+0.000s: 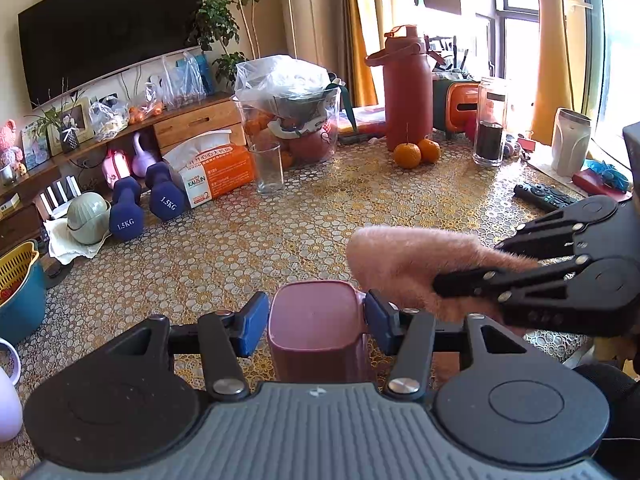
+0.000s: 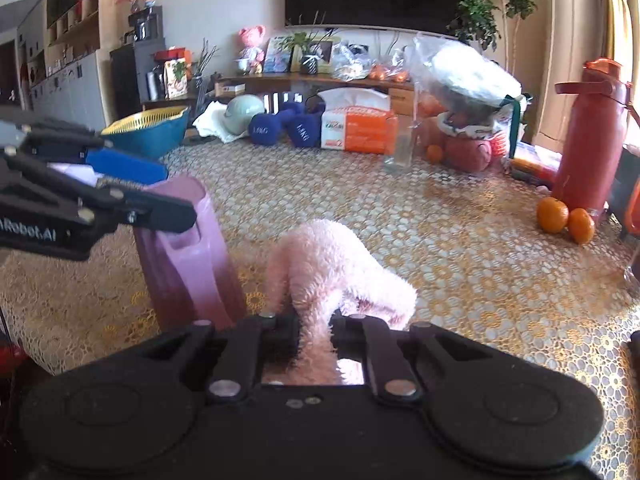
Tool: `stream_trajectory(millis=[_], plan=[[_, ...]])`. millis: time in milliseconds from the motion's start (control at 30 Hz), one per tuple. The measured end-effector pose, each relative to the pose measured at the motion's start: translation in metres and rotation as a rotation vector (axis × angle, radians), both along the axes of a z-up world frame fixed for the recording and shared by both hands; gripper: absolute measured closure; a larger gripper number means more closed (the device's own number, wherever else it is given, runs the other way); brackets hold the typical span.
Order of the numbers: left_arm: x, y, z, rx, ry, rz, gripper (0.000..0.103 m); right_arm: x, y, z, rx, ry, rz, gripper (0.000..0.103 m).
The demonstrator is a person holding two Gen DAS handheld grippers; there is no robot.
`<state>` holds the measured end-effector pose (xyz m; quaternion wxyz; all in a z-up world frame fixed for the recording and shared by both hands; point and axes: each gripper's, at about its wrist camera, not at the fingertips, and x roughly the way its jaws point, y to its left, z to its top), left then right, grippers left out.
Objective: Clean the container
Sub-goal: 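Drag the towel across the cup's rim with the right tool, then wipe the cup's rim again with the towel in the right tool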
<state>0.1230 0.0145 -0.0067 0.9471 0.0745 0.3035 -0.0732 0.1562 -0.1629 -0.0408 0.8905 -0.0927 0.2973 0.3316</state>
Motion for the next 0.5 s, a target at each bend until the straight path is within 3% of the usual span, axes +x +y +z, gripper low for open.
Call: stream_trajectory(millis=[133, 267, 500], plan=[[-0.001, -0.001, -0.001, -0.003, -0.003, 0.007, 0.051, -0.006, -0.021, 0.03, 0.145, 0.005, -0.001, 0.093], [-0.001, -0.001, 0.0, -0.004, -0.001, 0.011, 0.051, -0.015, -0.019, 0.047, 0.226, 0.004, 0.05, 0.093], [-0.001, -0.002, 0.001, -0.006, 0.003, 0.017, 0.05, -0.017, 0.0, 0.037, 0.264, 0.064, 0.106, 0.093]])
